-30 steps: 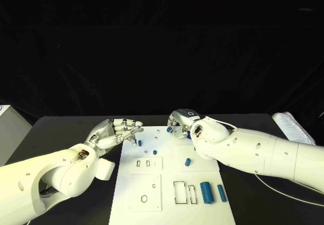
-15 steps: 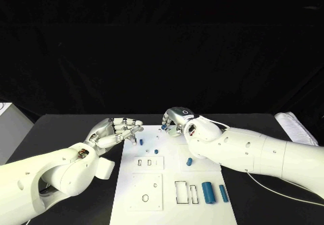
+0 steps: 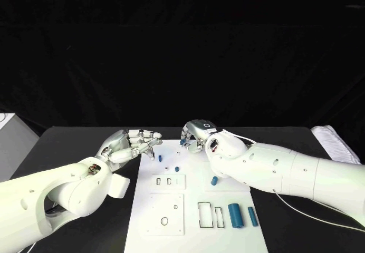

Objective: Assemble the parts on the task board

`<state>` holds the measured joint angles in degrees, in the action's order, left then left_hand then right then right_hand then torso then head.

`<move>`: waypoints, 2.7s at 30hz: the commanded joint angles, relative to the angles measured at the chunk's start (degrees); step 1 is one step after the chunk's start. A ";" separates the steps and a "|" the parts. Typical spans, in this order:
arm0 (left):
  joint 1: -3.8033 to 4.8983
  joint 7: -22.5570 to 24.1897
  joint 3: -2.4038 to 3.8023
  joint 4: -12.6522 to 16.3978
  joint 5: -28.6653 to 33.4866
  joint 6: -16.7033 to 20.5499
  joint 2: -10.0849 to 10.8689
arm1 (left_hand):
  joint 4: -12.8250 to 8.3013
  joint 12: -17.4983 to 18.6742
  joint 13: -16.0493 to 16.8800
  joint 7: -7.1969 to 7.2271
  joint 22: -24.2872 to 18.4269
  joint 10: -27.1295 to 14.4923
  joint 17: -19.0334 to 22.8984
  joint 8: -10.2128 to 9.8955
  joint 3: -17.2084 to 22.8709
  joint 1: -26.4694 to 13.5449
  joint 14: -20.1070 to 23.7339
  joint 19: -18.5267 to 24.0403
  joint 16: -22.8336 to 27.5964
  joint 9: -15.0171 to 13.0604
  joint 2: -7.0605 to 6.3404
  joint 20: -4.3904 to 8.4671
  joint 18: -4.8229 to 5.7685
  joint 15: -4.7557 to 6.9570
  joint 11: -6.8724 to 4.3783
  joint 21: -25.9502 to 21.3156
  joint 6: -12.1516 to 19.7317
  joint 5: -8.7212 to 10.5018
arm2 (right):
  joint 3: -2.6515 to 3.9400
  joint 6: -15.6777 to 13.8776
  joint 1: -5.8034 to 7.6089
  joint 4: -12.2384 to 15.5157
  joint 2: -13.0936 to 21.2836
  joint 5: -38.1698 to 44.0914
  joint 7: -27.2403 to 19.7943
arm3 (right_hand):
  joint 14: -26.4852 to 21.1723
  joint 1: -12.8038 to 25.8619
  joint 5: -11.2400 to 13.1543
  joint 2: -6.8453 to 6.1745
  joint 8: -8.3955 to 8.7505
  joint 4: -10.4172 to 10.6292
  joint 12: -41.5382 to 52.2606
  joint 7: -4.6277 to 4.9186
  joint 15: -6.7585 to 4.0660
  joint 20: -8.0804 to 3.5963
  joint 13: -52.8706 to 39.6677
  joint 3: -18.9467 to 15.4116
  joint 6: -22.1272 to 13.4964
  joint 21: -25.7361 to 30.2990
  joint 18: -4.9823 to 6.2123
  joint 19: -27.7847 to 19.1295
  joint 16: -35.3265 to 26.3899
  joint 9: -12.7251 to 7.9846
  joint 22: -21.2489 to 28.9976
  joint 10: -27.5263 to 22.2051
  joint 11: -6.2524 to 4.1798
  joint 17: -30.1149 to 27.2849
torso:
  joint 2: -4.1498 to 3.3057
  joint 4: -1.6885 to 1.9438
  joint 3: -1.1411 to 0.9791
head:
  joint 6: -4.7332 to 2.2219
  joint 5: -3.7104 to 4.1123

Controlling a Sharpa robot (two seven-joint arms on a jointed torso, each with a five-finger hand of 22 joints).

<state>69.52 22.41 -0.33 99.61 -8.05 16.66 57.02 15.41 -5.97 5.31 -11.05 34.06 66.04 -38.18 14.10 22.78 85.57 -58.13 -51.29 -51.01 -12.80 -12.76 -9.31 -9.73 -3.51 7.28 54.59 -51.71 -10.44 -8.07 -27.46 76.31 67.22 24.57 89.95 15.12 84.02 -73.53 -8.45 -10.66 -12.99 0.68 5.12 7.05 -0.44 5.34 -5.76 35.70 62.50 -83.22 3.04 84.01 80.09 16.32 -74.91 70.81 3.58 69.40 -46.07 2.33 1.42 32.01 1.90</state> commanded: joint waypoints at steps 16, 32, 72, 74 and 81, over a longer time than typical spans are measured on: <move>0.37 0.15 0.05 0.08 -0.29 -0.99 0.04 | 0.11 0.38 0.06 0.08 0.09 -0.26 -0.02 0.21 0.34 0.15 0.49 0.37 -0.25 -0.06 0.10 0.14 -0.71 -0.01 0.03 0.32 0.30 0.23 | 0.01 1.89 -0.27 -0.92 -0.99 -0.15 -0.99 | 2.22 0.19 -0.19 0.01 -0.26 -0.15 -0.34 0.25 -0.36 -0.27 -0.05 0.25 0.13 0.43 -0.67 1.41 -0.08 1.64 -4.03 0.30 0.21 -0.56 | -0.15 -0.07 0.04 | 0.04 -0.16; 0.53 0.04 0.04 0.03 -0.32 -0.99 0.07 | 0.08 0.37 0.08 0.08 0.26 -0.25 0.01 0.24 0.43 0.15 0.53 0.54 -0.31 -0.11 0.06 0.12 -0.71 -0.02 0.03 0.56 0.31 0.25 | 0.00 2.54 -0.31 -2.39 -1.84 -0.73 -1.28 | 1.62 1.66 -0.21 -1.98 0.69 0.09 -1.65 1.25 0.40 0.22 0.35 0.13 -2.26 2.82 0.06 -0.29 -0.98 2.09 -0.66 -2.08 1.13 -2.54 | -0.20 -0.09 0.14 | 0.06 -0.23; 0.59 0.12 0.02 -1.02 -0.32 -1.42 0.97 | 0.07 0.36 0.10 0.08 0.38 -0.25 0.04 0.25 0.49 0.14 0.56 0.65 -0.35 -0.15 0.03 0.11 -0.71 -0.03 0.03 0.71 0.32 0.26 | 1.02 7.30 2.37 12.07 22.14 -22.88 -1.85 | 5.67 -9.98 -3.11 -1.40 1.93 14.76 84.32 2.47 0.94 1.04 -83.49 -32.05 -12.51 -6.78 -3.04 5.99 9.49 4.08 -15.09 18.58 1.19 19.12 | 0.72 -1.95 -0.33 | -0.01 -0.09; 0.59 0.11 0.02 -1.04 -0.33 -1.45 0.96 | 0.07 0.36 0.10 0.08 0.38 -0.25 0.04 0.25 0.49 0.14 0.56 0.65 -0.35 -0.15 0.03 0.11 -0.71 -0.03 0.03 0.71 0.32 0.26 | 1.01 7.58 2.37 11.45 22.01 -23.29 -1.70 | 5.77 -10.17 -3.31 -1.36 1.66 15.17 84.87 2.52 1.00 1.12 -84.23 -32.03 -12.59 -6.78 -3.04 5.99 9.63 4.18 -15.09 19.18 1.23 19.59 | 0.70 -1.93 -0.25 | -0.01 -0.09; 0.59 0.09 0.02 -1.19 -0.34 -1.51 0.90 | 0.07 0.36 0.10 0.08 0.38 -0.25 0.04 0.25 0.49 0.14 0.56 0.65 -0.35 -0.15 0.03 0.11 -0.71 -0.03 0.03 0.71 0.32 0.26 | 0.98 7.35 2.26 9.72 20.31 -23.17 -0.79 | 5.91 -10.65 -3.92 -1.02 1.15 15.62 84.88 2.56 1.11 1.25 -84.24 -31.61 -12.67 -6.78 -3.04 5.99 9.81 4.35 -15.09 19.19 1.31 20.24 | 0.65 -1.80 -0.14 | 0.26 -0.13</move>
<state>70.05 22.08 -0.34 98.37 -8.23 16.28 58.02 15.57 -5.97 5.35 -11.05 34.38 66.04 -38.18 14.10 22.93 85.57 -58.14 -51.08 -50.98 -12.89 -12.76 -9.10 -9.72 -3.51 7.28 55.04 -51.71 -10.44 -7.09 -21.62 78.62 77.27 45.28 67.87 13.77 83.95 -82.65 -11.44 -12.07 -10.65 14.85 84.97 9.33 0.13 5.87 -74.96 4.53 50.42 -89.27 0.79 83.90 89.06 20.26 -74.94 84.10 4.21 74.97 -45.40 0.43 1.20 32.16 1.75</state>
